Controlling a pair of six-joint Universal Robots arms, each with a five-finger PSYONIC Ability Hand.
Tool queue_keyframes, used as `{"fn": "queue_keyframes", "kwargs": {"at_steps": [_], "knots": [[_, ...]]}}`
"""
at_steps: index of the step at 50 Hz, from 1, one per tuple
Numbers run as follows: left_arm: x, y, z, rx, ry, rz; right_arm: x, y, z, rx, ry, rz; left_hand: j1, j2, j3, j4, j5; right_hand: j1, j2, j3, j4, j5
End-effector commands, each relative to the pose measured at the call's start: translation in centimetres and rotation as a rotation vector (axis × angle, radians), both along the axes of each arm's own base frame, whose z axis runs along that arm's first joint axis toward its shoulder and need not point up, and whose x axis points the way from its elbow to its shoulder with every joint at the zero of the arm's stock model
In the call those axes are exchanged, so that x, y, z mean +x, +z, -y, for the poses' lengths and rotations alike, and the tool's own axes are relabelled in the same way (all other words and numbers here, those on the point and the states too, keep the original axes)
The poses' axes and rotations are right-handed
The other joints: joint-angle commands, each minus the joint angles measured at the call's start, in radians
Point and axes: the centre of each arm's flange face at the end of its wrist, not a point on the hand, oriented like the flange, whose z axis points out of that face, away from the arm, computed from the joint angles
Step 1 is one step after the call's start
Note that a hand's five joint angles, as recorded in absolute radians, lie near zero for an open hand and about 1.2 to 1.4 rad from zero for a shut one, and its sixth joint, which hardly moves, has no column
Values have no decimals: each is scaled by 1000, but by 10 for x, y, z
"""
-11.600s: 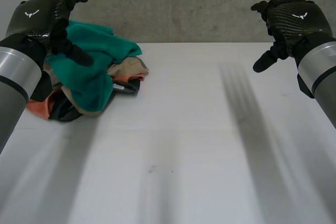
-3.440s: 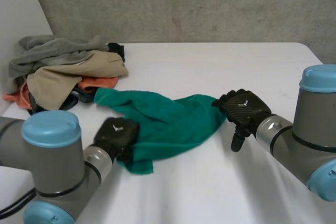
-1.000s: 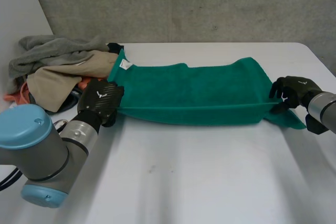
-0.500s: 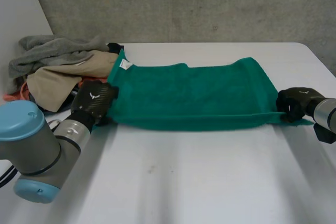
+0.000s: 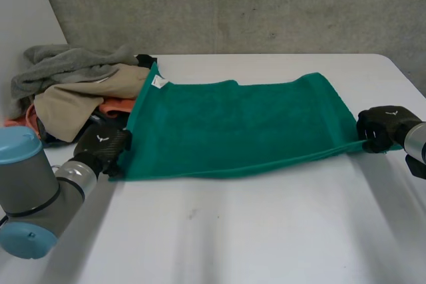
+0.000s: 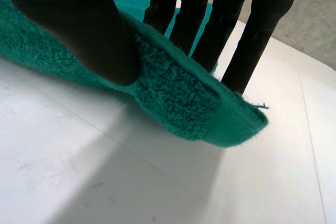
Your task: Fold the laundry.
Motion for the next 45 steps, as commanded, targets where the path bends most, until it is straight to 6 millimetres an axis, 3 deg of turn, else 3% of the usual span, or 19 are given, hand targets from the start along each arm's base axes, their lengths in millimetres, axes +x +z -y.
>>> {"fn": "queue_keyframes", "kwargs": {"at_steps": [1,10,29,45], "knots": [[-3,1,-8,19,-25,-9,2,-2,-2,7,5,0,83,90,89,86,88,257,216,212,200,238],[-4,-1,-9,56,-62,-14,2,-3,-2,2,5,-1,-8,-1,-2,-5,-3,257,216,212,200,238],[-15,-20,18,66,-81,-6,1,-9,-3,4,18,-26,45,51,51,48,50,257,216,212,200,238],[-23,-6,50,-18,-84,-21,1,-11,-4,9,19,-27,497,503,503,500,502,257,216,212,200,238]]}}
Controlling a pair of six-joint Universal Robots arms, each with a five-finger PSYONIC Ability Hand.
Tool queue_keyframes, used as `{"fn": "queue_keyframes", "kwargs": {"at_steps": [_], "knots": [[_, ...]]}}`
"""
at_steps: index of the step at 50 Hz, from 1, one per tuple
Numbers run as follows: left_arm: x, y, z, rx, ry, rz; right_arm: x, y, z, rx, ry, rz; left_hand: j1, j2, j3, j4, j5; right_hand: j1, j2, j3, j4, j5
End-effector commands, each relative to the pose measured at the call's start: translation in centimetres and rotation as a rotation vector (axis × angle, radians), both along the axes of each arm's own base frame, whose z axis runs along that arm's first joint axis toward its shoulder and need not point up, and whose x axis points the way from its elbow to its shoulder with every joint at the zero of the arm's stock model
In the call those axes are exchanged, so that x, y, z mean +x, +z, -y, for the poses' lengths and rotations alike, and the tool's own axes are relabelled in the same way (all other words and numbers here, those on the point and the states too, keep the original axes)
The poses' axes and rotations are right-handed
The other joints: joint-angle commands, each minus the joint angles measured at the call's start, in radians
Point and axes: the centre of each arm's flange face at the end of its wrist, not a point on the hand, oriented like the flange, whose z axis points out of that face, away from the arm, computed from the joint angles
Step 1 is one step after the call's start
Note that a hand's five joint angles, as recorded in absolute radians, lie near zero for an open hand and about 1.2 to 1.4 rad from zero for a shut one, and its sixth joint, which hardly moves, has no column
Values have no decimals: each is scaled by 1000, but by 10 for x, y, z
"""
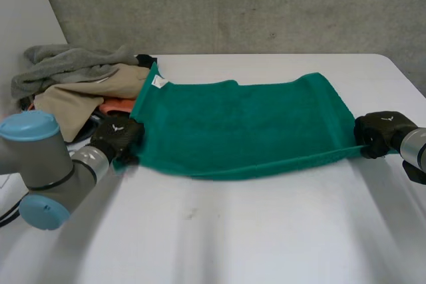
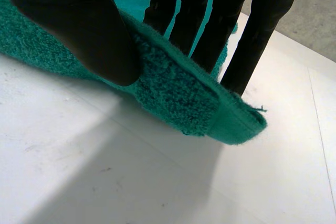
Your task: Fold the laundry.
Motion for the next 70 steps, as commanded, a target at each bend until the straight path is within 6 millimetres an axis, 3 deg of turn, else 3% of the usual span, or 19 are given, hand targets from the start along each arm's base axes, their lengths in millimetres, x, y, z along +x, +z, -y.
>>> {"fn": "queue_keyframes", "kwargs": {"at_steps": [1,5,11,12,14,15,23,25,32,36,38,41,45,51,61,70], "knots": [[-3,1,12,-15,-2,-2,0,-1,-1,4,0,1,315,322,324,322,403,257,216,212,199,234],[-3,-1,13,1,-2,1,-1,0,-1,3,-2,1,502,510,511,509,590,257,216,212,199,234],[-3,4,8,38,2,8,-1,4,-1,-13,5,-18,503,510,512,510,591,257,216,212,199,234],[-2,7,6,42,2,9,-1,4,-1,-16,10,-27,503,510,512,510,591,257,216,212,199,234],[0,32,-3,29,4,1,1,8,-4,-23,25,-46,503,510,512,510,591,257,216,212,199,234],[0,37,-8,35,2,2,1,18,-6,-49,36,-70,503,510,512,510,591,257,216,212,199,234],[10,97,-75,6,-14,9,-6,73,-47,-111,108,-254,503,510,512,510,591,257,216,212,199,234],[15,111,-102,6,-21,32,-13,80,-55,-112,108,-298,503,510,512,510,591,257,216,212,199,234],[33,122,-168,97,-51,195,-47,98,-92,-62,125,-523,503,510,512,510,591,257,216,212,199,234],[37,118,-179,127,-58,244,-58,94,-99,-22,157,-584,503,510,512,510,591,257,216,212,199,234],[36,116,-176,119,-55,239,-60,94,-97,-28,153,-585,503,510,512,510,591,257,216,212,199,234],[31,107,-155,83,-47,228,-61,90,-91,-34,138,-560,503,510,512,510,591,257,216,212,199,234],[16,97,-125,4,-65,208,-62,63,-65,-19,118,-493,503,510,512,510,591,257,216,212,199,234],[-17,73,-78,-72,-82,200,-37,41,-31,-85,133,-433,503,510,512,510,591,257,216,212,199,234],[-47,45,-3,-129,28,230,-19,11,31,-253,69,-484,503,510,512,510,591,257,216,212,199,234],[-66,40,36,-205,40,205,0,-6,71,-384,73,-495,503,510,512,510,591,257,216,212,199,234]]}}
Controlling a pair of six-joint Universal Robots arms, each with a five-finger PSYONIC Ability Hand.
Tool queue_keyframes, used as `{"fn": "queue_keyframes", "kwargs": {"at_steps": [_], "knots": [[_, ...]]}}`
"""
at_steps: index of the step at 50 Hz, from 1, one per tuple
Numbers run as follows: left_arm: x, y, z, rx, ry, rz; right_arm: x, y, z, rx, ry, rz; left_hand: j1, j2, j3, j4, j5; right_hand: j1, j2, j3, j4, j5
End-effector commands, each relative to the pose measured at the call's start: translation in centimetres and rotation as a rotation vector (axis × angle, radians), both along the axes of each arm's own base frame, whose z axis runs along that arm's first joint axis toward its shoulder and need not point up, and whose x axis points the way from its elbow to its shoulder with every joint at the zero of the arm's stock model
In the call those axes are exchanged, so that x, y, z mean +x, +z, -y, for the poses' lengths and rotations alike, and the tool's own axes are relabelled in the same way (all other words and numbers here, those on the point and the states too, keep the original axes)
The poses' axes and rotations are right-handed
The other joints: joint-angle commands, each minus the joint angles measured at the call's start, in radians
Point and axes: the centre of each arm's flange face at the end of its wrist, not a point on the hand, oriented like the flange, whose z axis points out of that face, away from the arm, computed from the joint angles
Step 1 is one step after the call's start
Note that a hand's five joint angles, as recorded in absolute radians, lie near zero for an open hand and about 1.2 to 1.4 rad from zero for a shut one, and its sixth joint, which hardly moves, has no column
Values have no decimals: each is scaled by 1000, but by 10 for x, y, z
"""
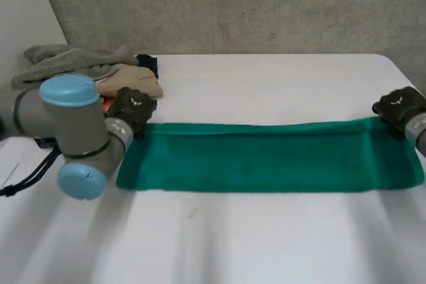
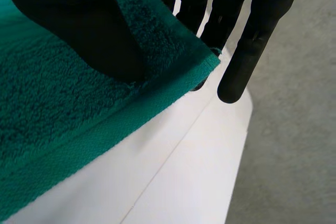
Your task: Fold the laundry.
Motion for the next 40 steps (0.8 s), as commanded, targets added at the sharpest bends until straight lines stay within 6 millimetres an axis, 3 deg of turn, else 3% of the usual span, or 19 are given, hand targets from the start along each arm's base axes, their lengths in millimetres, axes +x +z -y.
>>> {"fn": "queue_keyframes", "kwargs": {"at_steps": [1,2,3,9,13,17,25,30,37,39,40], "knots": [[-13,-3,24,-51,-5,-21,16,-13,30,-103,25,-10,255,201,206,197,223,-498,-539,-549,-556,-553],[-19,-3,24,-60,-15,-22,18,-15,33,-114,27,-10,-753,-807,-802,-811,-785,-965,-1006,-1016,-1023,-1020],[-21,-3,23,-63,-18,-22,24,-14,36,-142,30,-5,-966,-1020,-1015,-1024,-999,-965,-1006,-1016,-1023,-1020],[-27,1,16,-67,-19,-30,25,20,41,-234,-6,106,-966,-1020,-1015,-1024,-999,-965,-1006,-1016,-1023,-1020],[-21,13,8,-68,14,-27,17,43,22,-187,-27,164,-966,-1020,-1015,-1024,-999,-965,-1006,-1016,-1023,-1020],[-13,25,-8,-61,20,-24,-9,48,-3,-48,-68,177,-966,-1020,-1015,-1024,-999,-965,-1006,-1016,-1023,-1020],[-1,31,-36,-22,16,-37,-37,11,-45,268,-91,256,-966,-1020,-1015,-1024,-999,-858,-899,-909,-916,-913],[1,31,-45,15,22,-93,-45,-3,-49,284,-91,275,-966,-1020,-1015,-1024,-999,-711,-752,-762,-769,-767],[0,27,-49,45,11,-122,-54,-27,-39,231,-97,271,-966,-1020,-1015,-1024,-999,-655,-697,-706,-714,-711],[0,27,-49,48,8,-123,-55,-32,-36,226,-95,267,-966,-1020,-1015,-1024,-999,-532,-574,-584,-591,-588],[0,27,-50,47,7,-124,-56,-35,-33,218,-95,264,-966,-1020,-1015,-1024,-999,-110,-152,-161,-169,-166]]}}
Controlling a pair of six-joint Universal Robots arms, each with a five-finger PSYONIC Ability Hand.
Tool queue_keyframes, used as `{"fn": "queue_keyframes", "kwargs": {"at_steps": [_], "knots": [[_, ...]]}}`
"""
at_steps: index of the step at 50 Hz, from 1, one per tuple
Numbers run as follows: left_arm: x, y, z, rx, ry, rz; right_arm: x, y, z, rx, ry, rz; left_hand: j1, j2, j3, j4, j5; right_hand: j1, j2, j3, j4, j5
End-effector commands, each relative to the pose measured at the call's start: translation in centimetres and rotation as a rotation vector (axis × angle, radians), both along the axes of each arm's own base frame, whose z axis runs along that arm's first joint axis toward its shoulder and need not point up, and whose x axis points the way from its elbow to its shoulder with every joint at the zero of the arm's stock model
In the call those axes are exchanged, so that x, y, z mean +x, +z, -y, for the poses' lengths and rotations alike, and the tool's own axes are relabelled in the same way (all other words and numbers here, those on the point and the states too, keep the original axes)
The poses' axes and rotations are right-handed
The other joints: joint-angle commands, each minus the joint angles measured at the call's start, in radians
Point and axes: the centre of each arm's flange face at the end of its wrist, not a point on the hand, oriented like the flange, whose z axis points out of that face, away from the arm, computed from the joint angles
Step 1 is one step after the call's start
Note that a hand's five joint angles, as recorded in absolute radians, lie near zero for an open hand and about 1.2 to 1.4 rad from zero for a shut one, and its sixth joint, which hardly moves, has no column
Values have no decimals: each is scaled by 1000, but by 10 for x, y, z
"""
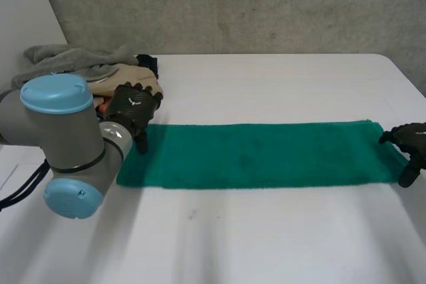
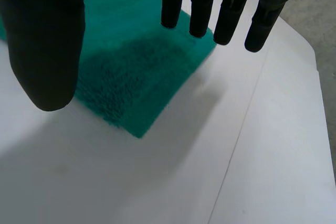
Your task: Fold the laundry.
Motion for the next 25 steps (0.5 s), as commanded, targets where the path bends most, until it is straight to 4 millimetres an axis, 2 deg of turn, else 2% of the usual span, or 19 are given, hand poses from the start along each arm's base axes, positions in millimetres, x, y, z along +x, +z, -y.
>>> {"fn": "queue_keyframes", "kwargs": {"at_steps": [1,3,7,10,11,12,15,18,20,22,23,25], "knots": [[-1,-2,-2,17,-13,-22,-9,-27,17,-60,-15,-23,-12,-32,-37,-27,-51,1033,1051,1022,1022,1010],[-1,1,-3,12,-13,-25,-14,-25,20,-75,-29,-30,-12,-32,-37,-27,-51,1036,1055,1026,1026,1014],[0,7,-5,0,-13,-32,-37,-22,24,-85,-94,-39,-12,-32,-37,-27,-51,1036,1055,1026,1026,1014],[2,12,-8,-6,-13,-35,-62,-5,30,-152,-153,-74,-12,-32,-37,-27,-51,1036,1055,1026,1026,1014],[4,16,-11,-13,-12,-38,-73,13,32,-207,-171,-111,-12,-32,-37,-27,-51,1036,1055,1026,1026,1014],[5,16,-11,-13,-10,-38,-79,22,33,-231,-178,-135,-12,-32,-37,-27,-51,1036,1055,1026,1026,1014],[7,21,-17,-18,-13,-41,-92,43,36,-298,-174,-245,-12,-32,-37,-27,-51,1036,1055,1026,1026,1014],[10,24,-22,-18,-12,-41,-94,50,39,-324,-155,-321,-12,-32,-37,-27,-51,1036,1055,1026,1026,1014],[11,26,-23,-21,-10,-43,-88,53,39,-338,-125,-363,-12,-32,-37,-27,-51,1036,1055,1026,1026,1014],[13,27,-25,-23,-9,-44,-67,55,39,-357,-64,-356,-12,-32,-37,-27,-51,1036,1055,1026,1026,1014],[14,28,-26,-25,-7,-44,-30,58,37,-389,30,-339,-12,-32,-37,-27,-51,1036,1055,1026,1026,1014],[16,31,-29,-30,-6,-47,10,62,31,-428,133,-319,-12,-32,-37,-27,-51,1036,1055,1026,1026,1014]]}}
